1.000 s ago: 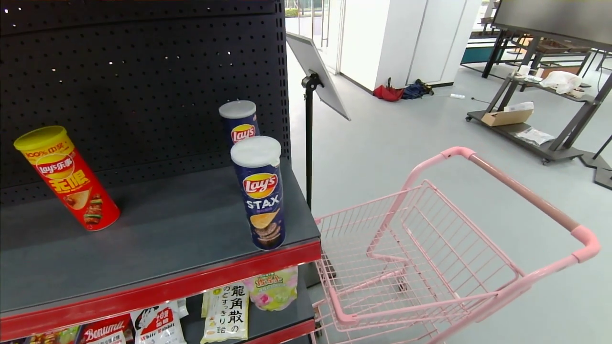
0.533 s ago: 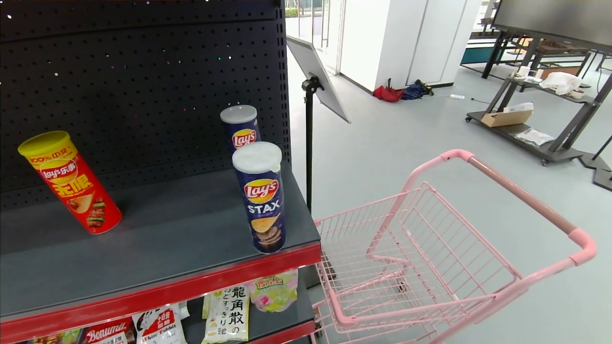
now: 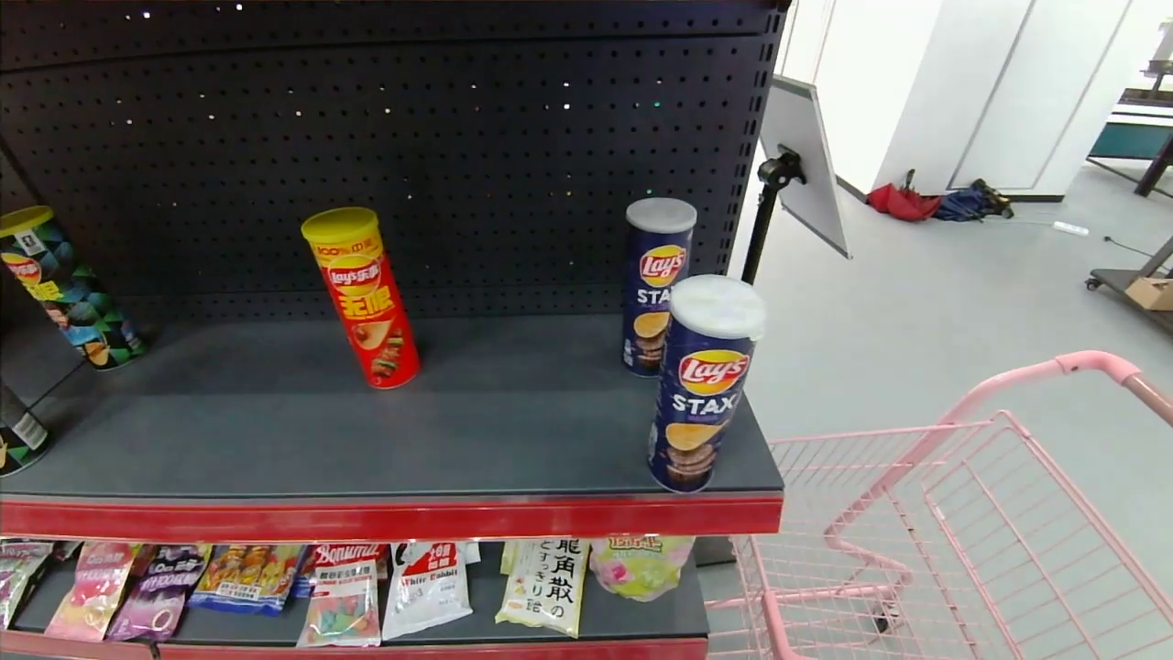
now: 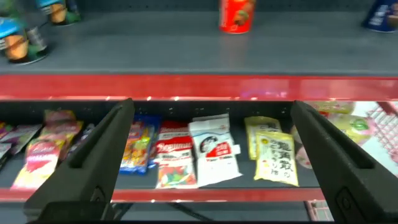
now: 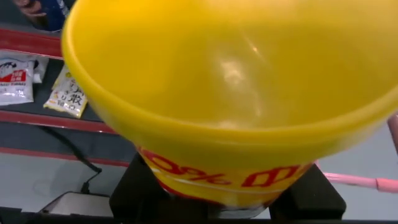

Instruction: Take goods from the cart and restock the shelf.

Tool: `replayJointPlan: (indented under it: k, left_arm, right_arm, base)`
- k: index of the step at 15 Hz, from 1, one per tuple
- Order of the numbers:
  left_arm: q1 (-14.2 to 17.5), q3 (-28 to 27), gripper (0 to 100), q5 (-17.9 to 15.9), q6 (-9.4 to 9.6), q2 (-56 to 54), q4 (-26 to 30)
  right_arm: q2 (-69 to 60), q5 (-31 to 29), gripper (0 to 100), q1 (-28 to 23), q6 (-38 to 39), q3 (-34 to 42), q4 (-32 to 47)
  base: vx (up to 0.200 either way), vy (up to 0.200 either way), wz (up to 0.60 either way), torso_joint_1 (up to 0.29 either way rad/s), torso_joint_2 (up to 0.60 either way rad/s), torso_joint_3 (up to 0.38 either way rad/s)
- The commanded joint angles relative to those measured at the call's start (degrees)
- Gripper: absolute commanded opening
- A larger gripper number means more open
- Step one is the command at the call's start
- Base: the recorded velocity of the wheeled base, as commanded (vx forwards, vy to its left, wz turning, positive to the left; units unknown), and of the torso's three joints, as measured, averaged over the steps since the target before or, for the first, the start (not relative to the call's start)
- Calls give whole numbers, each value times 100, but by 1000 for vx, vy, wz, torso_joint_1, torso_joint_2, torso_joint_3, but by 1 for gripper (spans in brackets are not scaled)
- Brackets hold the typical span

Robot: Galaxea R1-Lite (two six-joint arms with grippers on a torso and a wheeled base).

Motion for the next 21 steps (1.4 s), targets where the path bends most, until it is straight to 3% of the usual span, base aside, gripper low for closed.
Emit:
replayJointPlan:
  k: [1,5,9,14,21]
  left_arm:
    - [0,0,100,2,-2,9,0]
    - [0,0,100,2,7,0,0]
    - [0,0,100,-7,7,9,-9]
    - [0,0,100,-7,7,9,0]
    - [0,0,100,-7,-2,9,0]
  right_arm:
    - [-227,3,0,3,49,141,-6]
    - [-737,12,0,30,216,932,-797]
    - [-1378,12,0,21,243,1336,-832]
    - [-1510,100,0,30,709,1389,-885]
    - [-1616,100,0,30,709,1407,-850]
  base:
    - [0,0,0,0,0,0]
    - [0,0,0,0,0,0]
    - [0,150,0,1,-3,1]
    - [0,200,0,2,4,5]
    - [0,200,0,3,2,0]
